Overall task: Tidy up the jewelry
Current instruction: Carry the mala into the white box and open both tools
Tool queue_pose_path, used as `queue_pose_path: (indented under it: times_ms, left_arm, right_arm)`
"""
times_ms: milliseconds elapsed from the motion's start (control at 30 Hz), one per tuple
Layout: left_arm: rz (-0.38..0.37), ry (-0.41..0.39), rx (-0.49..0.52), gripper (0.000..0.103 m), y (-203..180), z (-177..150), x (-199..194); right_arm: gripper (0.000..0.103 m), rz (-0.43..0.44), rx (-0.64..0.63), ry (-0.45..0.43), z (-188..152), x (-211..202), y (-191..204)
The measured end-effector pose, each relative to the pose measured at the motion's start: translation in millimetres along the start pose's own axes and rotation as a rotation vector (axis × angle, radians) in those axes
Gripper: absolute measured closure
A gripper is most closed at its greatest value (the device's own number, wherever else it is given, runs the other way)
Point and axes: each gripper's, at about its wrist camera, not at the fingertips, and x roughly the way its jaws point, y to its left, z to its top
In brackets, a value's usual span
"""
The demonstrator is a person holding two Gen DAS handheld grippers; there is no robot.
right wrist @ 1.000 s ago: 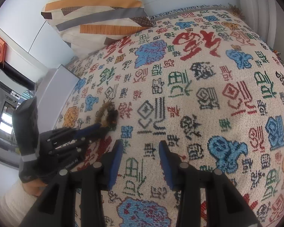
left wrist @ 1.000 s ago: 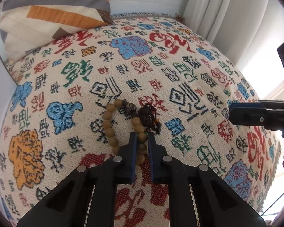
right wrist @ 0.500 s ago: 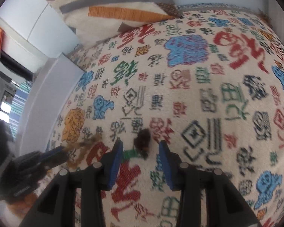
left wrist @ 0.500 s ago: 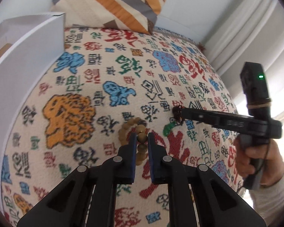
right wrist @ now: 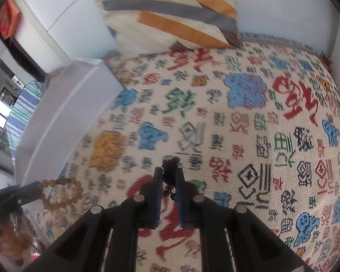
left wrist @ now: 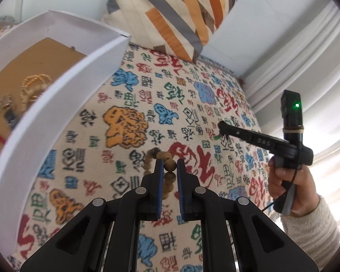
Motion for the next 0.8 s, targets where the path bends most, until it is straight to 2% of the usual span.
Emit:
queue_pose_path:
  times_ms: [167, 333, 500, 700, 800]
  left_arm:
    - [0.022, -0.046, -0.033, 0.093, 14.5, -1.6, -54.7]
    - [0.063, -0.113, -0.093, 0.093, 43.4, 2.4, -117.1]
    - [0.18, -0.204, -0.158, 0.093, 88.8, 10.7, -169.5]
    - [0.332, -0.251, -0.23, 0.093, 147.5, 17.5, -185.4]
    - [0.387, -0.245, -0.258, 0.093, 169.4, 15.7, -181.2]
  right_arm:
    - [0.092, 0.076, -0.078, -0.042, 15.2, -34.4, 50.9]
    - [0.092, 0.178, -0.143, -0.073, 40.5, -51.1, 108.7]
    - [0.092, 0.272, -0.219, -0.082, 67.9, -52.2, 172.9]
    - [0.092, 0.333, -0.313, -0.048, 85.6, -30.4, 250.9]
    - [0.092, 0.351, -0.359, -0.015, 87.6, -11.3, 285.7]
